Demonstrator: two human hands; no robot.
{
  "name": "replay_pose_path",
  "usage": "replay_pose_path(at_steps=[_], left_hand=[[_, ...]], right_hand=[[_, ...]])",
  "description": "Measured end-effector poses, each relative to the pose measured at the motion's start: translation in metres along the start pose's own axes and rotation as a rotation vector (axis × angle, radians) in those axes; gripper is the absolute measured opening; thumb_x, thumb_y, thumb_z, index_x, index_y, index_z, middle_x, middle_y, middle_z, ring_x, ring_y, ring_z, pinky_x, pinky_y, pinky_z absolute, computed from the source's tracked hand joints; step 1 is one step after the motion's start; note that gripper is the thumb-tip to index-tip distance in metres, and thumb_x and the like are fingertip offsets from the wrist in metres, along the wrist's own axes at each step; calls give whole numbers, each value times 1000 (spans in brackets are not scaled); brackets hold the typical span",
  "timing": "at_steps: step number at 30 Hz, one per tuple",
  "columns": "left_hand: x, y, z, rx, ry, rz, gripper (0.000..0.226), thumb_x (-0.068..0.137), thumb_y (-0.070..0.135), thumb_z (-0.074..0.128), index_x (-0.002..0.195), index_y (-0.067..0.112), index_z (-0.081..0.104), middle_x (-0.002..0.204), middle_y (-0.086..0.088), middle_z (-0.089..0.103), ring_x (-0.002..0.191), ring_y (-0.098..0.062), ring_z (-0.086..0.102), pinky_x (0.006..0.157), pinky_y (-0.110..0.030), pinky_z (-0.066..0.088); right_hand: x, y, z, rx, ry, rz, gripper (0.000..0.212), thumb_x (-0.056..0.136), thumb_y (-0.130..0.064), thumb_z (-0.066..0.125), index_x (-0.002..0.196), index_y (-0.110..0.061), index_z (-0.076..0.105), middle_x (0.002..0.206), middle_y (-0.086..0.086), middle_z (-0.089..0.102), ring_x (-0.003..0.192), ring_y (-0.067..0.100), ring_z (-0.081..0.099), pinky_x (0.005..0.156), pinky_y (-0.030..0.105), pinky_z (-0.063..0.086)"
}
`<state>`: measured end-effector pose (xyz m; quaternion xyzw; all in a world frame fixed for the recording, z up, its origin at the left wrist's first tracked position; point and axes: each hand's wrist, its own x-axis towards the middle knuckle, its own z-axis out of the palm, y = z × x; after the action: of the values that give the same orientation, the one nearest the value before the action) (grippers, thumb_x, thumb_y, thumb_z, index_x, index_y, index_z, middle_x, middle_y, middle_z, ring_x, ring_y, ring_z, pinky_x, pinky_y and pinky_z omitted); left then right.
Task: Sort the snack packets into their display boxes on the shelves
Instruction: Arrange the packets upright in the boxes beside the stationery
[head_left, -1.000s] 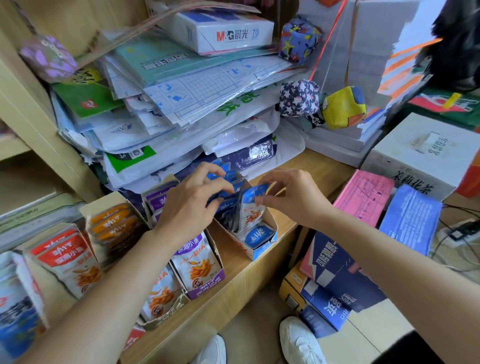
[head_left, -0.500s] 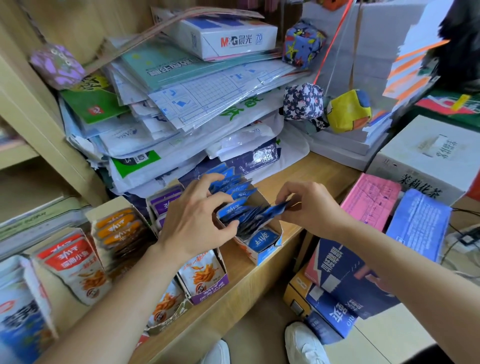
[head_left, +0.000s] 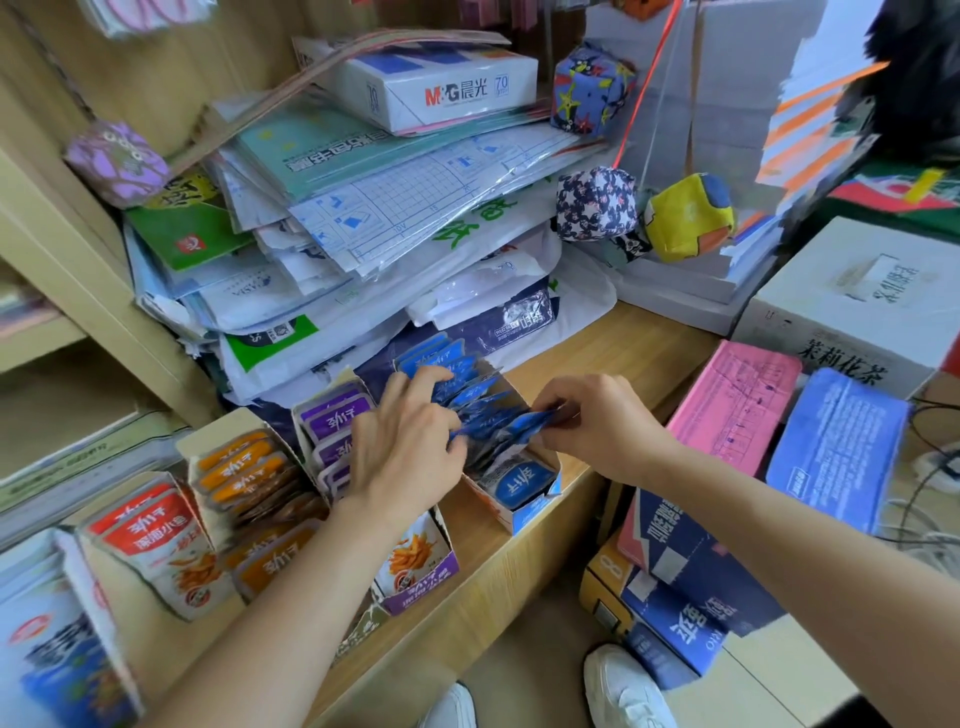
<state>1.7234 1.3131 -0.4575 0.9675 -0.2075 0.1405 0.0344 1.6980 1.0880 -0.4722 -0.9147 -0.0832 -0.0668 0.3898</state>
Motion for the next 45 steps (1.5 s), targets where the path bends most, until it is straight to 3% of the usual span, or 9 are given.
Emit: replay_pose_path(at_steps=[8,14,22,27,29,34,37,40,45], left_hand=[[15,-18,-9,-219,170,-54,21,82,29,80,62,24,75,133,15,61,101,-16,39,69,-29,36],[32,-28,-5,-549,6,-256,14,83,35,79,71,27,79,120,18,54,119,-22,40,89,-41,44],[16,-22,-15,-516,44,-198,17,79,45,75,89,31,77,135,11,53,126,-20,38,90,-29,28],[4,-14,-21,-499,84,98,79,66,59,78,136,34,51,150,10,39,138,-15,36,107,-29,29],[6,-6,-14,-387,57,163,90,68,53,84,147,35,44,156,4,34,142,-21,33,112,-40,34],[11,-9,0,-358,51,162,70,78,42,79,142,34,51,156,3,37,134,-28,46,99,-53,45],[9,-13,3,-379,75,174,68,77,49,70,141,34,50,155,3,38,130,-30,49,96,-55,48],[9,-14,7,-366,77,188,70,76,51,68,140,32,49,154,3,38,128,-31,49,93,-57,49],[10,-15,10,-378,86,199,68,74,52,68,136,32,50,153,2,40,128,-32,49,92,-58,49]], right_hand=[[4,-15,-9,56,223,-29,22,77,-21,86,94,-14,74,83,-6,75,73,4,70,71,33,60],[5,-23,5,-83,197,-164,26,79,-19,84,102,-12,72,85,-3,69,74,14,64,72,41,56],[4,-21,18,-30,187,-29,58,77,-15,84,122,-19,47,106,-5,67,83,16,65,81,43,56],[3,-20,23,56,209,-11,65,72,-20,89,122,-21,48,102,-10,64,78,8,65,77,41,58],[2,-19,26,68,178,-16,65,69,-26,91,119,-21,50,93,-8,66,77,10,64,77,41,57],[-7,-6,15,24,163,-67,42,70,-29,90,94,-24,57,83,-12,61,71,7,59,63,26,51],[-19,5,8,-122,-62,-225,23,72,-36,86,84,-28,69,91,-16,53,85,4,51,72,23,43],[-32,10,11,-282,-252,-310,32,71,-46,85,98,-36,73,108,-17,45,103,12,41,86,28,43],[-37,7,10,-348,-291,-295,27,77,-46,80,101,-41,71,125,-9,41,115,17,35,92,46,45]])
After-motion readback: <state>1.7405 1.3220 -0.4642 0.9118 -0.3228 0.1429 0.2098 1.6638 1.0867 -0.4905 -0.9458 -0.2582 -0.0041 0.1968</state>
